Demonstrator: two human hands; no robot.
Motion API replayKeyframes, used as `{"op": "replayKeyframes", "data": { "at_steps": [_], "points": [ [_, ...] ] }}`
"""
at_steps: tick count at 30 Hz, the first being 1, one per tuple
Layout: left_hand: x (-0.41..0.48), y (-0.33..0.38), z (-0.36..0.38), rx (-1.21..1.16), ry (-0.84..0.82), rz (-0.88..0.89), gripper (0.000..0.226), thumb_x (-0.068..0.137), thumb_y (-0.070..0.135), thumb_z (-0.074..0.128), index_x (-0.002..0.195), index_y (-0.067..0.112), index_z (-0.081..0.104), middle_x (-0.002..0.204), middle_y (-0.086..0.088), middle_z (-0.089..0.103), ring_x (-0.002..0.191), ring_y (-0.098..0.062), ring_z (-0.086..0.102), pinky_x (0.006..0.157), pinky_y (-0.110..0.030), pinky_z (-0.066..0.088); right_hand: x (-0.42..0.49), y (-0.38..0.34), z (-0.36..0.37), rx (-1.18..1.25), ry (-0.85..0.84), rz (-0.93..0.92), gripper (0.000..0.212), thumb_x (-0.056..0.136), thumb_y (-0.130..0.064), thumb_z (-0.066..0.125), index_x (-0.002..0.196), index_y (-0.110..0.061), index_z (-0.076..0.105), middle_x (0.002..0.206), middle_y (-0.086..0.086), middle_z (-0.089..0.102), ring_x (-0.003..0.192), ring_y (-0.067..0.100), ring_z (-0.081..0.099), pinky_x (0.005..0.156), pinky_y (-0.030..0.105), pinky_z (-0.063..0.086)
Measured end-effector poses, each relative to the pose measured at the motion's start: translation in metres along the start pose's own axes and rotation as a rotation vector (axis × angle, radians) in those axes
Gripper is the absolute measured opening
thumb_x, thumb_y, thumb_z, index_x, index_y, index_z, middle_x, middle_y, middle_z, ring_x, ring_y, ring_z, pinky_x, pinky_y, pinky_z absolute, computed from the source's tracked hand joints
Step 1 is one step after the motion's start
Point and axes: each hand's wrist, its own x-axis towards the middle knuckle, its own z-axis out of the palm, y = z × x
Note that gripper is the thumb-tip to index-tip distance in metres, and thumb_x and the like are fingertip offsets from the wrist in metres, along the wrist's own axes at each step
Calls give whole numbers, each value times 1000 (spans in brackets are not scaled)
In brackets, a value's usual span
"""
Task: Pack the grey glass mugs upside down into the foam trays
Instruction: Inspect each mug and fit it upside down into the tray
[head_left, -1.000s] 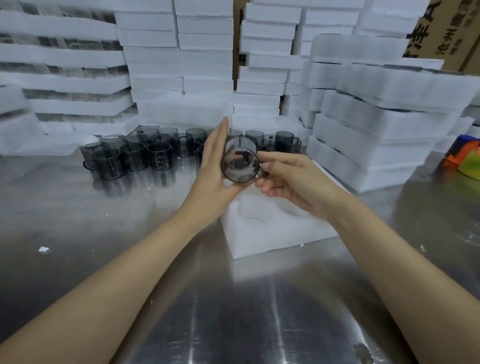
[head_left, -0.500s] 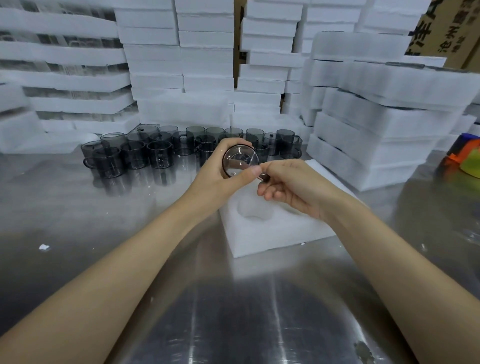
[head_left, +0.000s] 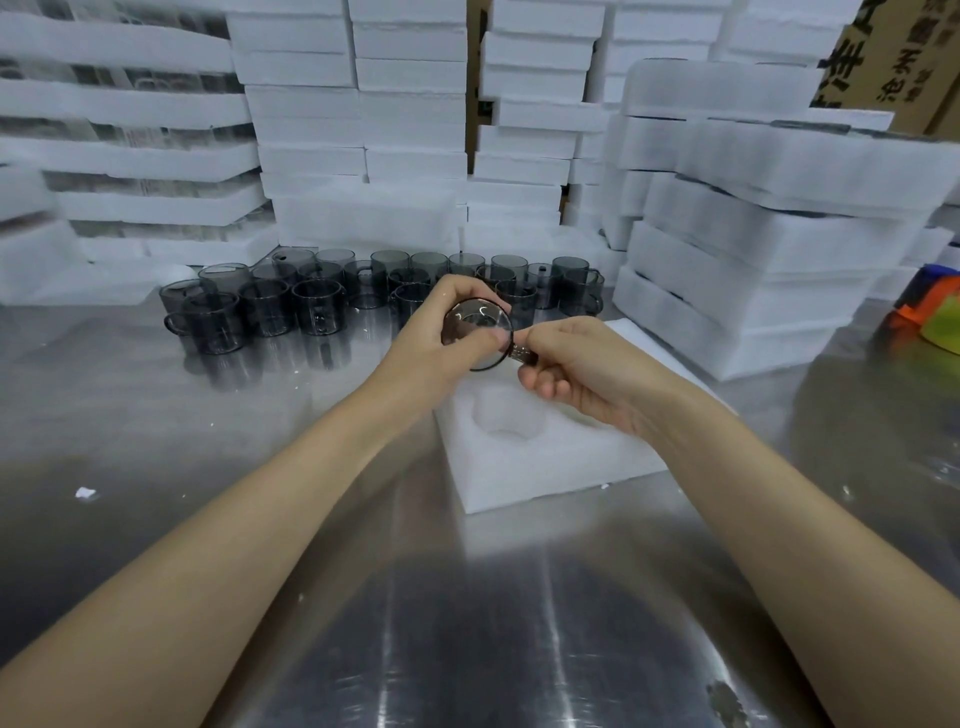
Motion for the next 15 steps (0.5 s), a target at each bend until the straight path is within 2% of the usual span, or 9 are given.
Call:
{"op": "replayKeyframes", "data": {
  "at_steps": [2, 5, 7, 10, 12, 13, 15],
  "points": [
    [-1, -1, -1, 42, -20, 16, 19, 79, 25, 62, 98, 27, 60, 86, 20, 63, 77, -2, 54, 70, -16, 41, 0, 0, 0, 0, -7, 3, 17, 94, -16, 53, 101, -4, 63, 53, 1, 59, 38, 4, 48, 36, 11, 37],
    [1, 0, 6, -3, 87, 14, 6, 86, 25, 66, 89, 27, 61, 79, 22, 63, 68, 4, 53, 65, -14, 39, 0, 0, 1, -2, -8, 4, 20, 95, -15, 51, 105, -1, 62, 52, 1, 59, 38, 4, 49, 36, 11, 37],
    [4, 0, 6, -11, 97, -16, 8, 90, 21, 65, 86, 28, 61, 74, 23, 61, 64, 7, 51, 65, -16, 38, 1, 1, 1, -13, 3, 5, 23, 96, -15, 52, 108, 1, 62, 51, 1, 59, 37, 3, 49, 35, 11, 36],
    [4, 0, -2, 24, -26, -18, 9, 88, 20, 58, 94, 26, 60, 72, 28, 59, 65, 10, 51, 65, -9, 38, 2, 1, 1, -42, 23, 2, 31, 95, -16, 54, 114, 6, 61, 51, -1, 58, 37, 3, 46, 35, 11, 35],
    [3, 2, -7, 7, -94, -31, 20, 81, 20, 54, 99, 25, 60, 80, 27, 60, 69, 10, 52, 66, -7, 38, 2, 1, 1, -57, 28, -1, 31, 94, -17, 55, 114, 6, 61, 50, -1, 57, 37, 3, 45, 34, 11, 34],
    [3, 2, -9, 5, -108, -37, 24, 78, 19, 54, 100, 25, 60, 84, 25, 61, 72, 9, 53, 68, -7, 38, 2, 1, 1, -60, 28, -3, 30, 94, -17, 55, 112, 6, 62, 50, -1, 57, 37, 3, 45, 34, 11, 34],
    [2, 3, -8, 35, -94, -26, 24, 77, 19, 54, 98, 26, 61, 79, 25, 61, 70, 9, 52, 66, -7, 38, 2, 1, 2, -63, 28, -5, 24, 94, -17, 55, 106, 1, 64, 50, -1, 56, 37, 3, 44, 34, 11, 33]
  ]
}}
